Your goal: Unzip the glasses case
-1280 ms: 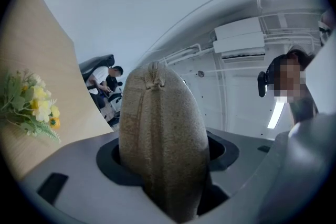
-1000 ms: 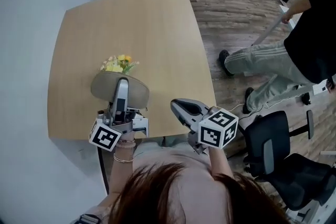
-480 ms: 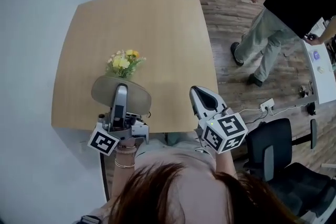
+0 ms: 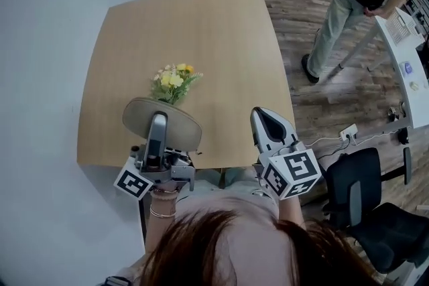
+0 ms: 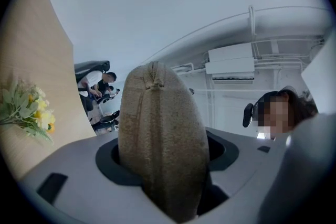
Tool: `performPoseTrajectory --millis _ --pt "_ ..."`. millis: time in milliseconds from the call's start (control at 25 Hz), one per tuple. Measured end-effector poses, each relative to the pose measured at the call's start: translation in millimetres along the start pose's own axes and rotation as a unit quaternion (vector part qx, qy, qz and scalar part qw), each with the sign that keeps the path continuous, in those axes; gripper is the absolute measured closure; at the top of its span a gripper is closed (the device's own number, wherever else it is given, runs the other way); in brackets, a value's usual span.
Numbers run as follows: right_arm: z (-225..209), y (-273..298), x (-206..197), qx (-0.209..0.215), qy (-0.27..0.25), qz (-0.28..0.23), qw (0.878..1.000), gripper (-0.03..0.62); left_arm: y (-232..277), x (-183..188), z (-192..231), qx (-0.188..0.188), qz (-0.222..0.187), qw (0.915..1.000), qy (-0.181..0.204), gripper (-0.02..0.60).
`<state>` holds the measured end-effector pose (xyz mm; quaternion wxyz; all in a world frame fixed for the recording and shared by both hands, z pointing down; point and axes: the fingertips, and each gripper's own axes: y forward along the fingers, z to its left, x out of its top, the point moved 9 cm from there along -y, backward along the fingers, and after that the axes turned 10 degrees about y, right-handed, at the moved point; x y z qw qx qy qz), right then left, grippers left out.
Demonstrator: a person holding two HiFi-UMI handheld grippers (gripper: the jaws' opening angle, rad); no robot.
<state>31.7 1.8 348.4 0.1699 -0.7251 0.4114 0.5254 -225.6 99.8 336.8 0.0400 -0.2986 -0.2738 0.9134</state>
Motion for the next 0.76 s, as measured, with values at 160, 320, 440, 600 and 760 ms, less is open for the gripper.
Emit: performPoseTrajectory --millis 160,320,440,600,760 --pt "21.2 4.7 -1.6 -0.013 -0.001 -0.018 1.000 0.579 -3.3 21.3 4.5 -0.022 0.003 0.9994 -0.027 0.282" --pt "40.8 14.8 -5.2 -0.027 -0.003 -0.024 0.999 0.579 -4.5 39.4 13.1 -0.040 0.008 0.9983 -0.042 0.282" --pt "51.8 22.0 -6.8 -0.037 -0.004 -0.030 0.999 0.579 -4.2 50.4 20.4 -0.051 0.010 0.9973 -0.052 0.282" --pt "62.0 30.7 -9.0 -0.046 -0.009 -0.035 0.998 0.579 -4.7 62.0 29.3 -0.068 0.003 0.9948 -0.076 0.282" --pt "75.5 43.6 -15.0 -0.047 -0.009 -0.037 0.998 0.579 -8.1 75.1 39.6 -0.077 0.007 0.9938 -0.080 0.282"
